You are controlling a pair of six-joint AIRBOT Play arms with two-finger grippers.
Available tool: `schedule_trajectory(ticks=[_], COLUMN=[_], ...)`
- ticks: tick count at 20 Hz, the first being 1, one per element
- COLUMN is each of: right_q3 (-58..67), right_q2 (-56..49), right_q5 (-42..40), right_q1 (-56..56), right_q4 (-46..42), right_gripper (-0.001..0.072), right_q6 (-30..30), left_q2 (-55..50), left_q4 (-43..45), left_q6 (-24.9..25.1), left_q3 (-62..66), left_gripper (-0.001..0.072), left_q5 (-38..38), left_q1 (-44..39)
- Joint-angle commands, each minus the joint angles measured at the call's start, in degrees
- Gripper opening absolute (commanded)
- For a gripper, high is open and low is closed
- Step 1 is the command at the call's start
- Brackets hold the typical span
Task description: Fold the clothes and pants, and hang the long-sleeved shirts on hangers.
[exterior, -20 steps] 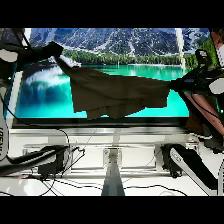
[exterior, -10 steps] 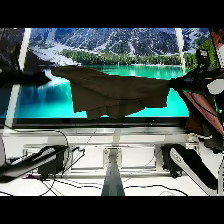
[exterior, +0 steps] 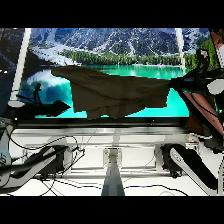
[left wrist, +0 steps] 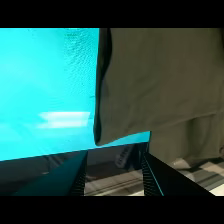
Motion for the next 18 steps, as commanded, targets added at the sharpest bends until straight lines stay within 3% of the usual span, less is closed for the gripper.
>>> schedule_trajectory(ticks=[1,2,5,8,11,12,15,17,18], right_q3=[0.0,0.0,0.0,0.0,0.0,0.0,0.0,0.3,1.1], right_q2=[0.0,0.0,0.0,0.0,0.0,0.0,0.0,0.2,0.5], right_q5=[0.3,0.3,0.3,0.3,0.3,0.3,0.3,1.4,2.9], right_q1=[0.0,0.0,0.0,0.0,0.0,0.0,0.0,0.1,0.6], right_q4=[0.1,0.1,0.1,0.1,0.1,0.1,0.1,0.4,0.0], right_gripper=[0.0011,0.0010,0.0011,0.0011,0.0011,0.0011,0.0010,0.0011,0.0011], right_q6=[0.0,0.0,0.0,0.0,0.0,0.0,0.0,-0.8,-3.3], left_q2=[-4.1,-5.6,-8.9,-10.5,-11.1,-11.1,-11.1,-11.1,-11.1], left_q4=[-3.1,-3.0,-6.1,-11.3,-10.9,-10.9,-10.9,-11.0,-11.0], left_q6=[2.4,2.7,11.1,11.7,11.7,11.7,14.7,17.7,20.6], left_q3=[-2.6,-2.6,-2.5,-2.5,-2.5,-2.5,-2.5,-1.8,-0.4], left_gripper=[0.0394,0.0394,0.0393,0.0389,0.0388,0.0350,0.0085,0.0011,0.0010], left_q5=[5.1,6.5,8.1,10.2,8.9,8.2,5.5,1.7,-2.5], left_q1=[-2.0,-2.7,-4.7,-4.8,-4.9,-4.9,-4.9,-4.9,-4.8])
